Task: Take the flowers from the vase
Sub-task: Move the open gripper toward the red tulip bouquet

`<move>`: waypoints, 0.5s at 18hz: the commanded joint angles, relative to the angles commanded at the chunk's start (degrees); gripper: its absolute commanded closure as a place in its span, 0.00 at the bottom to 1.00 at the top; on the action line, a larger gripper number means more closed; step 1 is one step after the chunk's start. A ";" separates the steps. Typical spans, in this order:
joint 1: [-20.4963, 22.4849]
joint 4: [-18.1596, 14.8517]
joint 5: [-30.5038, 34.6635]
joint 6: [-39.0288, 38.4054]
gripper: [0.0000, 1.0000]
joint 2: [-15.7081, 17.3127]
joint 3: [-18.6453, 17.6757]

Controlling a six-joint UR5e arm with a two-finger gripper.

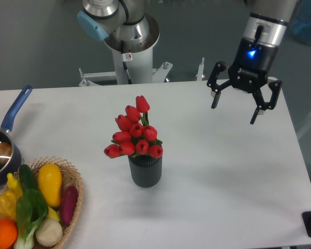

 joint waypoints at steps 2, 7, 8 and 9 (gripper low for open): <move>-0.17 0.00 -0.35 -0.09 0.00 0.09 -0.09; -0.17 0.18 -3.43 0.00 0.00 -0.09 -0.17; -0.17 0.18 -4.21 0.00 0.00 -0.18 -0.35; 0.00 0.18 -5.61 0.00 0.00 -0.26 -0.87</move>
